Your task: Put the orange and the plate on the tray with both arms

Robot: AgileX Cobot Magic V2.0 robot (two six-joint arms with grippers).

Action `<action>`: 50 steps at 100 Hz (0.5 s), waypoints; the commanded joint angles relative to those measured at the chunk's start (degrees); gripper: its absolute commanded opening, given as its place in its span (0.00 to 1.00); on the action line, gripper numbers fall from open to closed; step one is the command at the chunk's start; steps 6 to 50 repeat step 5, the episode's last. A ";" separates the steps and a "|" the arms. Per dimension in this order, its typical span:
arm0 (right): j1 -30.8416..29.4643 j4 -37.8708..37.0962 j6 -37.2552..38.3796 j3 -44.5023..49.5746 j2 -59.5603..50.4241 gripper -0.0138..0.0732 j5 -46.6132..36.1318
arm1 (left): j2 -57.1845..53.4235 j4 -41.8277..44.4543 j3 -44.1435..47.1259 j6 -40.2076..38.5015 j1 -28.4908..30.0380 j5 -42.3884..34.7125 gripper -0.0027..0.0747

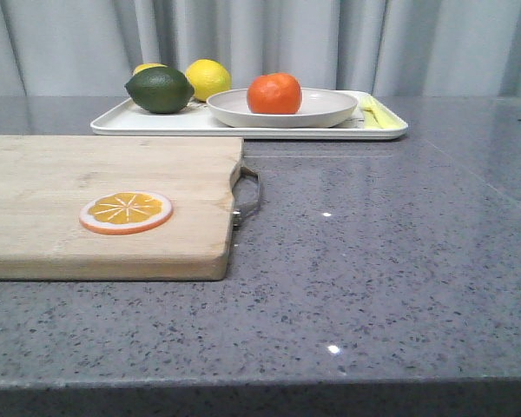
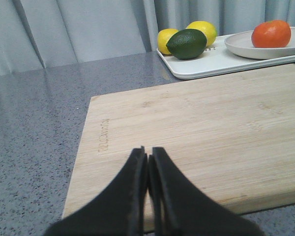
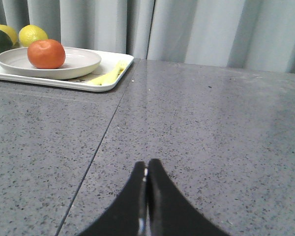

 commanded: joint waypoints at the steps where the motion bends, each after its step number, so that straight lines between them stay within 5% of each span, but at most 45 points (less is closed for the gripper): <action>1: 0.01 -0.52 0.00 -1.20 -0.66 0.04 -5.05 | -1.94 -0.08 0.55 0.00 0.04 -5.05 0.01; 50: 0.01 -0.52 0.00 -1.20 -0.66 0.04 -5.05 | -1.94 -0.08 0.55 0.00 0.04 -5.05 0.01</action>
